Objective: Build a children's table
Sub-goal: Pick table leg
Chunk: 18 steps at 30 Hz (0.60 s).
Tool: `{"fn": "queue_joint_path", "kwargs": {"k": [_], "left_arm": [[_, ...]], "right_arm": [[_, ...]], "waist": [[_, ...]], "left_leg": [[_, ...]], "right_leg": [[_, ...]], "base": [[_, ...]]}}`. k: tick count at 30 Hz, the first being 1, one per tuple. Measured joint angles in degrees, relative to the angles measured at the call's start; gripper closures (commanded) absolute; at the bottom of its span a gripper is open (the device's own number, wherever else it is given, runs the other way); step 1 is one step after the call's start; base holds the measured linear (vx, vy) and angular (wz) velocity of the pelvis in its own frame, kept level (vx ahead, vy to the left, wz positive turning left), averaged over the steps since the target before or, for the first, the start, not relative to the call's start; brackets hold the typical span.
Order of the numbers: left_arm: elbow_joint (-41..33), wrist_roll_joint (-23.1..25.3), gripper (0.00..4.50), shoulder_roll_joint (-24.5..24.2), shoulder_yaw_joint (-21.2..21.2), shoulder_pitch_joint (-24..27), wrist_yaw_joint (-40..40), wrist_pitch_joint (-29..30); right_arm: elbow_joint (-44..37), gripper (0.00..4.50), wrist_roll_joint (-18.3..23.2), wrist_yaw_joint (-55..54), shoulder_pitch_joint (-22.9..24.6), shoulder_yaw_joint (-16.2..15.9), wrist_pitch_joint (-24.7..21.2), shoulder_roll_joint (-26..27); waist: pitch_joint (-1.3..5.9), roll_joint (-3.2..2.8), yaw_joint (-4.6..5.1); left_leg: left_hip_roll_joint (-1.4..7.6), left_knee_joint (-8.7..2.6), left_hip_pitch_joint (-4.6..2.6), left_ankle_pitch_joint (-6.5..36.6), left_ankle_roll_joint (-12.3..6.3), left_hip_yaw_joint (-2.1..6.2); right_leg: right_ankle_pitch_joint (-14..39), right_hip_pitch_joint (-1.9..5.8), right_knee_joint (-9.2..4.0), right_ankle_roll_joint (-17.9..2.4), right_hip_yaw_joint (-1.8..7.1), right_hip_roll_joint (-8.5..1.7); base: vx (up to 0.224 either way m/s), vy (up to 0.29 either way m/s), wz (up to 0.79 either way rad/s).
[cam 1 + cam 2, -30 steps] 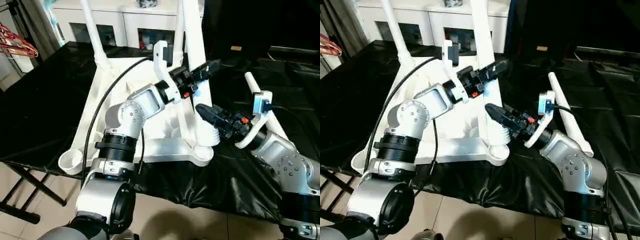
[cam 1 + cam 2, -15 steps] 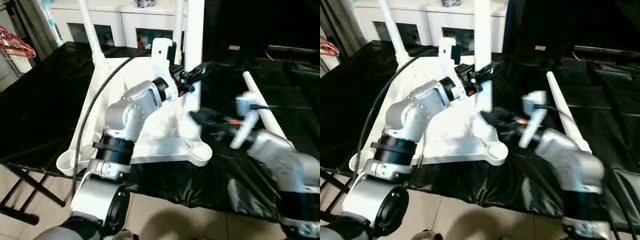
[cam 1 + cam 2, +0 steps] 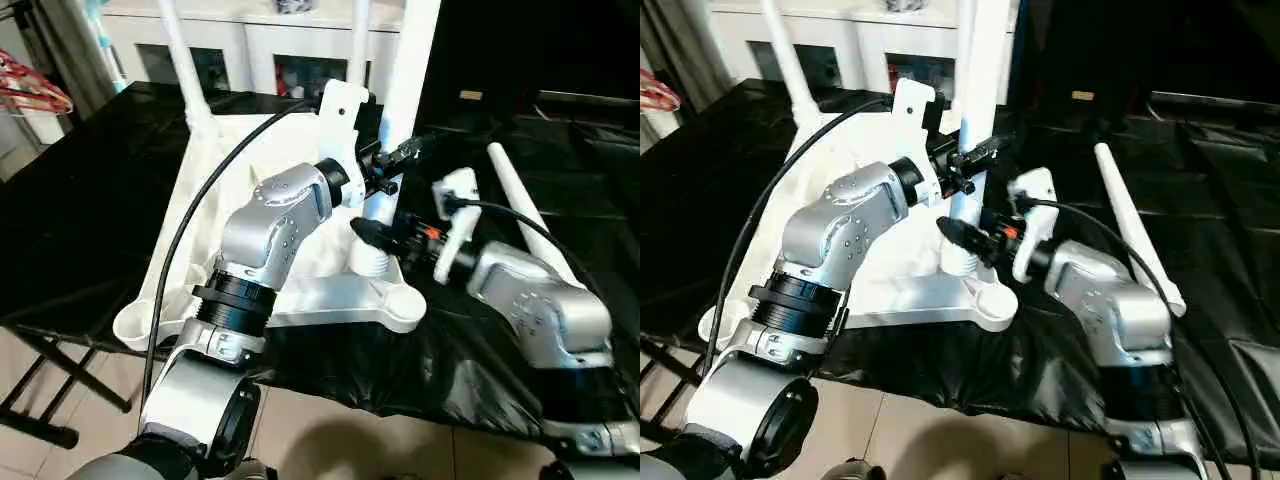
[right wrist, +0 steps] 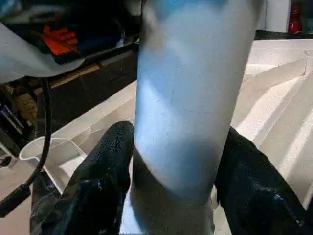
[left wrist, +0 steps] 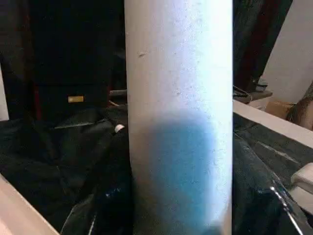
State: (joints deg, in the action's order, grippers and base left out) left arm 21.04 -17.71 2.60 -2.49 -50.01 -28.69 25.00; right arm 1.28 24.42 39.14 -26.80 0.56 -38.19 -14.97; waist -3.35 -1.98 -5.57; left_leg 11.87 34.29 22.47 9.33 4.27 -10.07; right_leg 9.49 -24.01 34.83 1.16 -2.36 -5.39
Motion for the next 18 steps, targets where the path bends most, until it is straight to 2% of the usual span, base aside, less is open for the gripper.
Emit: {"fn": "queue_joint_path", "kwargs": {"k": [3,6,7,13,14,16,18], "left_arm": [[0.0,-0.01,2.59,0.0,-0.09,0.01,0.14,-0.03],[0.0,0.0,2.59,0.01,-0.09,0.02,0.14,-0.08],[0.0,0.0,2.03,0.03,-0.08,0.02,0.14,-0.1],[0.01,-1.11,1.61,0.09,1.26,0.01,-0.05,0.0],[0.05,-2.19,1.4,0.11,1.9,0.01,-0.91,0.14],[0.06,-5.71,1.37,-0.15,3.79,-0.01,-4.14,1.46],[0.0,-11.25,1.35,-0.79,6.12,-0.01,-9.67,4.68]], "right_arm": [[0.12,2.52,-0.28,-0.21,0.0,0.03,0.1,-0.04],[0.12,2.58,-0.28,-0.26,0.0,0.04,0.13,-0.04],[0.12,2.6,-0.28,-0.25,0.0,0.04,0.16,-0.04],[0.14,2.61,-0.27,0.75,0.2,-0.43,0.36,-0.43],[0.14,2.61,0.02,1.31,0.22,-0.41,0.37,-0.61],[0.13,2.61,1.11,3.42,0.31,-0.32,0.38,-1.33],[0.03,2.61,3.02,5.88,0.69,0.29,0.39,-1.63]], "waist": [[0.0,0.0,0.18],[0.0,0.0,0.29],[0.0,0.0,0.31],[0.0,0.0,0.43],[0.0,0.0,0.41],[0.0,0.0,0.38],[0.0,0.0,0.36]], "left_leg": [[0.0,0.0,0.01,0.0,0.0,0.0],[0.0,0.0,0.01,0.0,0.0,0.0],[0.0,0.0,0.01,0.0,0.0,0.0],[0.0,0.0,0.0,0.0,0.0,0.0],[-0.01,0.01,0.0,0.0,0.0,0.0],[-0.01,0.01,0.0,0.0,-0.01,-0.01],[-0.01,0.0,0.0,0.01,-0.01,-0.02]], "right_leg": [[0.0,0.0,0.0,0.0,0.0,0.0],[0.0,0.0,0.0,0.0,-0.01,0.0],[0.0,0.0,0.0,0.0,-0.01,0.0],[-0.01,0.0,0.01,-0.02,-0.01,0.0],[-0.01,0.0,0.01,-0.01,-0.01,0.0],[-0.01,0.0,0.01,-0.02,0.0,0.0],[-0.01,0.0,0.02,-0.02,-0.01,0.0]], "base": [[0.0,0.0,0.0],[0.0,0.0,0.0],[0.0,0.0,0.0],[0.0,0.0,0.0],[0.0,0.0,0.0],[0.0,0.0,0.0],[0.0,0.0,0.0]]}}
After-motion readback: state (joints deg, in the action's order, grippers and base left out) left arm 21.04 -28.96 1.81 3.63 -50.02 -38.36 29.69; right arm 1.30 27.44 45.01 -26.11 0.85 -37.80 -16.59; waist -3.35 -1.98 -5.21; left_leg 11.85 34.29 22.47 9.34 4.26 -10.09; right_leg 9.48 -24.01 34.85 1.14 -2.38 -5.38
